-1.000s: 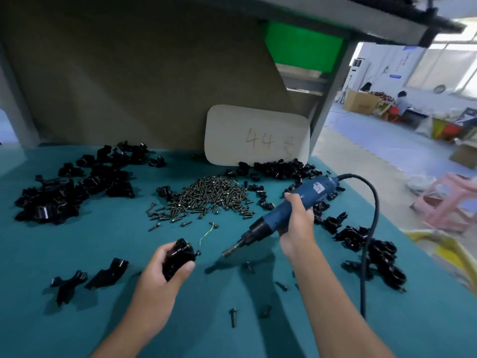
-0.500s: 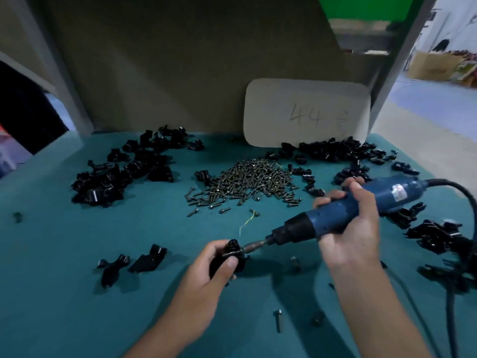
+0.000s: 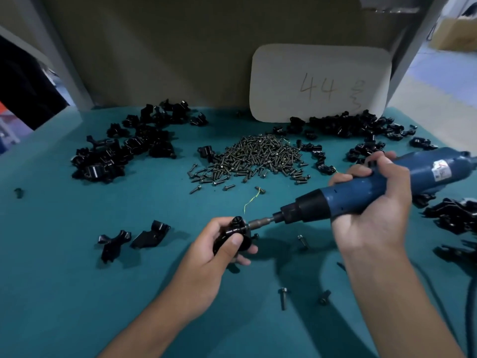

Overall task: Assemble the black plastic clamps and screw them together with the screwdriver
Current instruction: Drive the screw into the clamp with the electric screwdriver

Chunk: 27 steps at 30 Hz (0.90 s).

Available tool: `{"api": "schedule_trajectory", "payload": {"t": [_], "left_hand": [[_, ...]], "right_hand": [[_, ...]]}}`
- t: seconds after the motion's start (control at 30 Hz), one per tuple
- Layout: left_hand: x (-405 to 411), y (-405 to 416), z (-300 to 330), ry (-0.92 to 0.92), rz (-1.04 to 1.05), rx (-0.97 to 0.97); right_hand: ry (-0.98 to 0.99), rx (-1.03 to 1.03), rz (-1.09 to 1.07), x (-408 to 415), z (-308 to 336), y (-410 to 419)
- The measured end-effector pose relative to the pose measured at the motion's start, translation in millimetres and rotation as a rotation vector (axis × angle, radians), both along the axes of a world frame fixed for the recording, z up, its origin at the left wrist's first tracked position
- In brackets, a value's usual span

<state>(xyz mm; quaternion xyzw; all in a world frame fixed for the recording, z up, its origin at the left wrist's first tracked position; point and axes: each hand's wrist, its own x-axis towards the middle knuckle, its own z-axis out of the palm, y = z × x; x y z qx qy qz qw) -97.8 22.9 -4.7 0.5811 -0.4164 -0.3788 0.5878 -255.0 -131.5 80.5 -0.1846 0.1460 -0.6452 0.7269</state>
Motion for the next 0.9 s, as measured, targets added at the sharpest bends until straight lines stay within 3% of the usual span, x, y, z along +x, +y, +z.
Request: {"api": "schedule_trajectory", "payload": {"t": [0.9], "left_hand": [[4, 1, 5, 0.010, -0.173, 0.047]], "right_hand": [[-0.018, -0.159, 0.000, -5, 7, 20]]}}
